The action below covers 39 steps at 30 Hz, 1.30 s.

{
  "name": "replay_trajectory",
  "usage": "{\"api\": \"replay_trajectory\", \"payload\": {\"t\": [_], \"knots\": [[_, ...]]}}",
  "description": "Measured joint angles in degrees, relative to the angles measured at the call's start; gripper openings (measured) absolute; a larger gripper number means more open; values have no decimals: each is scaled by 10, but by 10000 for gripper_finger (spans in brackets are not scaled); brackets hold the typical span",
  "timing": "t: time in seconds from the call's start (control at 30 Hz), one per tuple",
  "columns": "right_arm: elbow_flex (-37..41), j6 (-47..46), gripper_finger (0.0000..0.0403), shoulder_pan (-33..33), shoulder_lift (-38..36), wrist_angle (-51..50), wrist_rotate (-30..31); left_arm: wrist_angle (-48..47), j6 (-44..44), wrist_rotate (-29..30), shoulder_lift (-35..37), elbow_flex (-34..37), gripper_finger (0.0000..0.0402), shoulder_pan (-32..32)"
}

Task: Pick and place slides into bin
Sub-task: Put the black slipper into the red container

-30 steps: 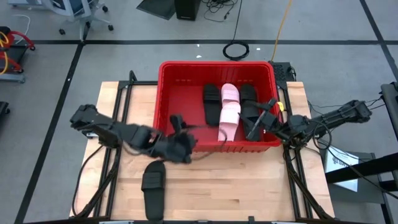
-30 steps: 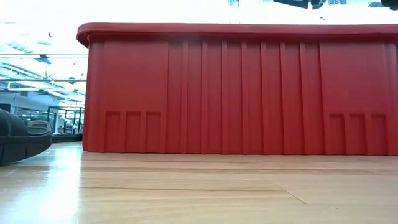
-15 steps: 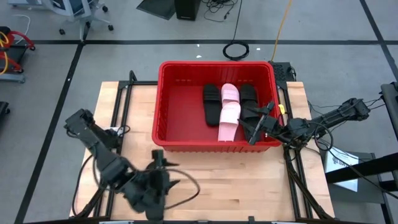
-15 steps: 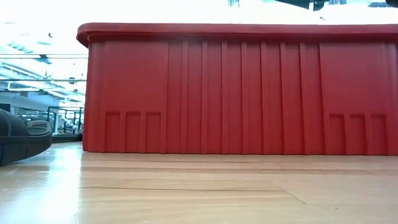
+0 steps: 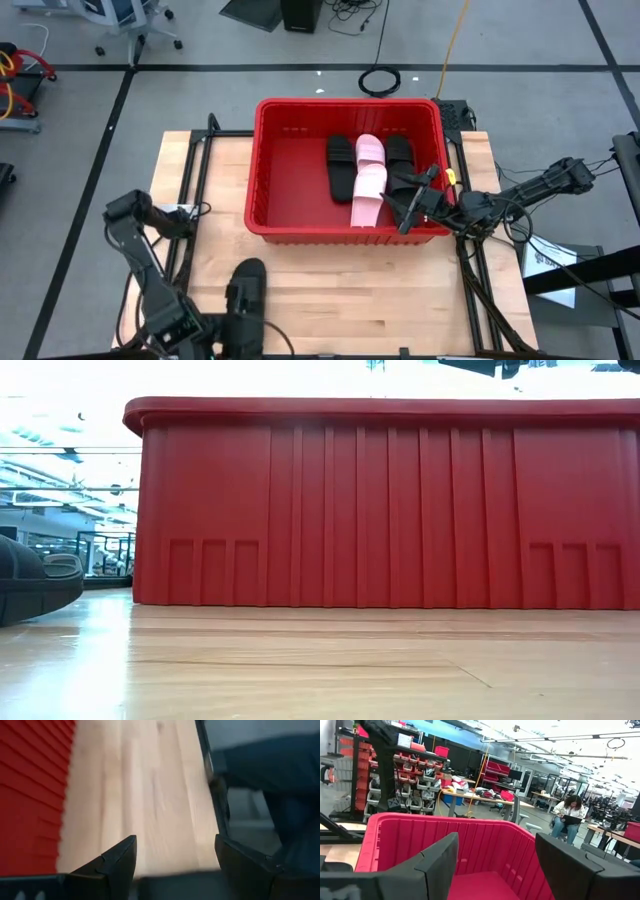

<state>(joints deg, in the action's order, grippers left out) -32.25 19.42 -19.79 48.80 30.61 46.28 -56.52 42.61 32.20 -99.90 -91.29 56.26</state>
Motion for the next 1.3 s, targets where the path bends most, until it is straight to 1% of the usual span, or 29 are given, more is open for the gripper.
{"api": "replay_trajectory", "payload": {"t": [0.2,0.3,0.43,0.6,0.77,1.07,1.3], "knots": [[0,-14,254,0,1,-2,0,-7,18,-55,-62,2,262,5],[0,-26,254,0,1,-8,0,-14,30,-67,-89,2,262,5],[0,-38,254,0,1,-15,0,-81,73,-75,-126,2,262,3],[0,-38,254,0,1,-18,0,-204,132,-96,-169,2,262,-3],[0,-38,254,0,1,-18,0,-285,177,-89,-191,2,262,-9],[0,-44,254,0,1,-18,0,-294,189,-64,-191,2,262,-28],[0,-44,254,0,1,-21,0,-274,187,-73,-191,44,262,-40]]}}
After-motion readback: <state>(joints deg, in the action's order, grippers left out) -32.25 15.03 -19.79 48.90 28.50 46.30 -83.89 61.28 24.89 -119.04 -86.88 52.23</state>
